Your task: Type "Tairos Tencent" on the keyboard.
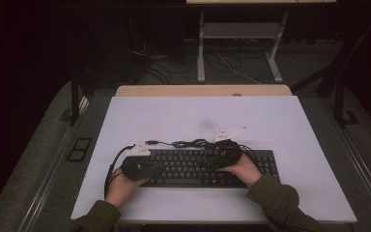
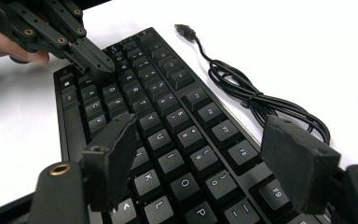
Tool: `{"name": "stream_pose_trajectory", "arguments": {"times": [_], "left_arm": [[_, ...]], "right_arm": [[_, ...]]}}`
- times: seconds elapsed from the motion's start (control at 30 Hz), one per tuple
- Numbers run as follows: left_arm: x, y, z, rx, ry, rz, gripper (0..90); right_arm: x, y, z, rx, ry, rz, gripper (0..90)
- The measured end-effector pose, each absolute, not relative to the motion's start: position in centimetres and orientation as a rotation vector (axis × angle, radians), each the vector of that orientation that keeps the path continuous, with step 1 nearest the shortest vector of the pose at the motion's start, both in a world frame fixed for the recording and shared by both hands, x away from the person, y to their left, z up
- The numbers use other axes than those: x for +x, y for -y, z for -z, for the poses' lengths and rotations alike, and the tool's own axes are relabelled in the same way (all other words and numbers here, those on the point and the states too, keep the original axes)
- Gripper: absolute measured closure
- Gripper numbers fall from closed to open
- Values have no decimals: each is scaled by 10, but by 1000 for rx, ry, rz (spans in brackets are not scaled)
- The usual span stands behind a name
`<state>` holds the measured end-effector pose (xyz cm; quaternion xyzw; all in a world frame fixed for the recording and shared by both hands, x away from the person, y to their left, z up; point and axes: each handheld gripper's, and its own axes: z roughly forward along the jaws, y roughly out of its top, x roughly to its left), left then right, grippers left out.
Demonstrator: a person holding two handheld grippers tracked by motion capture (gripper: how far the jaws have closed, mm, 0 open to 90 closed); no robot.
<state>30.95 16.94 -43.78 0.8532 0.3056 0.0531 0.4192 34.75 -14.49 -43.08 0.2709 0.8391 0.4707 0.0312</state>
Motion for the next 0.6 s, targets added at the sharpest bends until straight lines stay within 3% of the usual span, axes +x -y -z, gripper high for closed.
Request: {"name": "stream_pose_trajectory", "arguments": {"times": [0.6], "left_arm": [[308, -169, 434, 2134, -759, -143, 892]], "right_arm": [[348, 146, 429, 834, -2576, -1452, 267]]}}
